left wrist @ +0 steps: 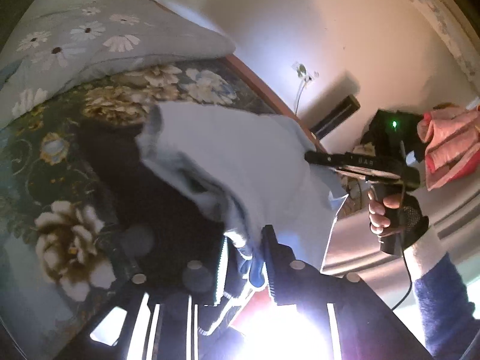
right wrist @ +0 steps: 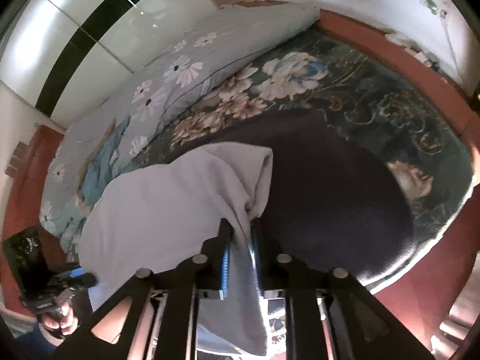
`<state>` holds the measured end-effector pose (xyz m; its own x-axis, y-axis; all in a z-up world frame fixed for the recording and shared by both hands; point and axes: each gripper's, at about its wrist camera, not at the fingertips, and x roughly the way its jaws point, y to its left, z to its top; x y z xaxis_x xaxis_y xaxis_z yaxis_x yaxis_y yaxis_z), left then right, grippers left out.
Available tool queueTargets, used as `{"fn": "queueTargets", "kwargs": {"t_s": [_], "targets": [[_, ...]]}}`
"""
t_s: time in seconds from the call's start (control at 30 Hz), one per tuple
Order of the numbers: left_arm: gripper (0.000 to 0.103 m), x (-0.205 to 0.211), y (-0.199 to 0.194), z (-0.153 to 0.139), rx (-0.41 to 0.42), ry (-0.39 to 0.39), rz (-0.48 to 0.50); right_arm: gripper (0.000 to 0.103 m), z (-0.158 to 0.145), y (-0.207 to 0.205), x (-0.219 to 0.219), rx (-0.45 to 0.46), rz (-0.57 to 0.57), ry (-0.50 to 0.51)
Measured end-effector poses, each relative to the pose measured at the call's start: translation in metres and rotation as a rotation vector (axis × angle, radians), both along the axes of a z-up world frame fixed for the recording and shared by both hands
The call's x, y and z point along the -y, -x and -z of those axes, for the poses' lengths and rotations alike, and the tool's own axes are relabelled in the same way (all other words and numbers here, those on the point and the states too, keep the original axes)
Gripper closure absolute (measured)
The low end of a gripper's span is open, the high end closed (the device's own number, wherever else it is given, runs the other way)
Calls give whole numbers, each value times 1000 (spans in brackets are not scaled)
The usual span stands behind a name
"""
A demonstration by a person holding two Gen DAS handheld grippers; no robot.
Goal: Fold clothes
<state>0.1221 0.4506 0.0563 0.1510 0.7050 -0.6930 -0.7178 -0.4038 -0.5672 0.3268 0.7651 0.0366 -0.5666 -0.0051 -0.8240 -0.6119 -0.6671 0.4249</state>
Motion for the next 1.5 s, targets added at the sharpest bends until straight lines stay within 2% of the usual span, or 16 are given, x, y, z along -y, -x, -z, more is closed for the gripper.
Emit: {"fn": "queueTargets", "kwargs": {"t_s": [0.1,0.2,0.3,0.37,0.47,0.63,0.7,0.8,0.83,1.0,1.07,1.17,1.2,1.23,1.4,1.5], "targets": [[74,8,4,-16,-30,-20,-41,76,-17,-9,3,-17,34,-37],[73,5,4,-33,-56,-51,-59,75,-33,-13,15,-49,40,-68],[67,-12,-6,-41,-87,-64,-29,69,-45,-12,31,-82,20,-92],[66,-26,-13,-38,-95,-47,-3,67,-43,-1,46,-71,-34,-95],[66,-40,-16,-16,-82,14,8,67,-29,14,59,-35,-76,-110],[66,-38,-13,10,-45,58,-17,67,3,16,60,-40,-5,-47],[66,-36,-13,11,-39,66,-12,67,1,15,61,-50,15,-51],[66,-28,-15,-2,-61,44,-11,67,-10,5,66,-89,73,-74],[66,-24,-16,-7,-69,34,-14,63,-15,-2,70,-113,96,-91],[46,8,-23,-12,-86,-9,-42,53,-20,-31,108,-195,205,-113],[43,19,-27,-7,-97,5,-43,44,-22,-38,127,-193,233,-144],[30,36,-32,4,-108,45,-55,35,-24,-44,160,-178,260,-206],[25,42,-32,8,-110,58,-64,27,-22,-44,170,-176,261,-206],[23,49,-33,13,-113,71,-75,24,-21,-45,179,-175,262,-207],[11,80,-38,29,-125,99,-105,17,-10,-44,220,-153,282,-211],[0,100,-41,37,-175,119,-139,17,-2,-45,233,-145,296,-174]]}}
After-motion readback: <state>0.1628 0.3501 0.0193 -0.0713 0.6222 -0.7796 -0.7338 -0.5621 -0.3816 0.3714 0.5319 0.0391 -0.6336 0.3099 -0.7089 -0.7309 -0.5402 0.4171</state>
